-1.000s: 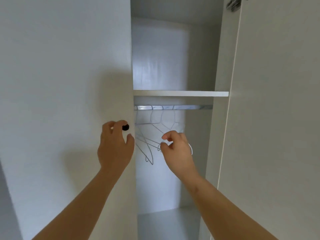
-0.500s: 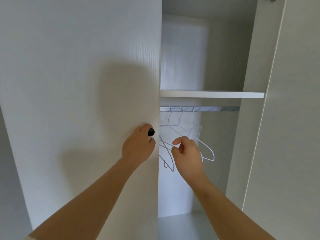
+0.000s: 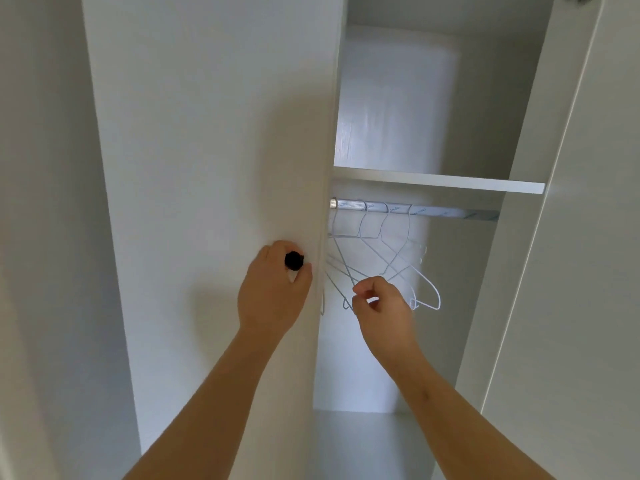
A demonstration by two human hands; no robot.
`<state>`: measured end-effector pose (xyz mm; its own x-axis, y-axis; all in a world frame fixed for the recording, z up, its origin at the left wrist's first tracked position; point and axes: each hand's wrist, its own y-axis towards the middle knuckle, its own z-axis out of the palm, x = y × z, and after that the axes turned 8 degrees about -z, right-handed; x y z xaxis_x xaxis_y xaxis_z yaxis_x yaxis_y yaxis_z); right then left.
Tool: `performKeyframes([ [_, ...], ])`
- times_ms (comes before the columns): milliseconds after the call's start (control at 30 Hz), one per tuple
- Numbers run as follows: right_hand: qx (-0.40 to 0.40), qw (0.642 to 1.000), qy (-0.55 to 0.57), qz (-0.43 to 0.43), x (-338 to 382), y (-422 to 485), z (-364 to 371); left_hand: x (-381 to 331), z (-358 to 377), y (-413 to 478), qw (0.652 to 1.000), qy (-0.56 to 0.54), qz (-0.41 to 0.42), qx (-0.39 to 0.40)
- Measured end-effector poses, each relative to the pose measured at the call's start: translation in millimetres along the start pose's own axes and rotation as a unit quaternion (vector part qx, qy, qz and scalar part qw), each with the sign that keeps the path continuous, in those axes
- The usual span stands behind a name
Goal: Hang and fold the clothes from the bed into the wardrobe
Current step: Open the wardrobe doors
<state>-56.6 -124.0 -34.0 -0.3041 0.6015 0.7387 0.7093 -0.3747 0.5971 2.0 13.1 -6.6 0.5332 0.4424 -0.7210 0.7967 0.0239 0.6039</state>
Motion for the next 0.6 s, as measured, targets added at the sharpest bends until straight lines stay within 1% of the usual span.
performKeyframes([
  [133, 0.033, 0.999, 0.012, 0.001, 7.7, -31.6, -7.5, -9.2, -28.1, -23.7, 0.997, -0.052, -0.045, -0.037],
  [233, 0.058, 0.998, 0.015, -0.001, 16.5, -54.6, -5.0, -12.2, -51.6, -40.5, 0.995, -0.075, -0.058, -0.045],
  [367, 0.114, 0.993, 0.021, -0.007, 32.3, -83.3, 10.3, -6.5, -90.7, -58.3, 0.99, -0.095, -0.092, -0.057],
  [500, 0.129, 0.99, 0.043, -0.021, 56.6, -94.2, 31.6, 1.9, -130.9, -72.6, 0.977, -0.144, -0.139, -0.072],
  [600, 0.137, 0.988, 0.059, -0.039, 80.7, -100.3, 54.9, 10.6, -161.4, -79.2, 0.973, -0.164, -0.145, -0.075],
])
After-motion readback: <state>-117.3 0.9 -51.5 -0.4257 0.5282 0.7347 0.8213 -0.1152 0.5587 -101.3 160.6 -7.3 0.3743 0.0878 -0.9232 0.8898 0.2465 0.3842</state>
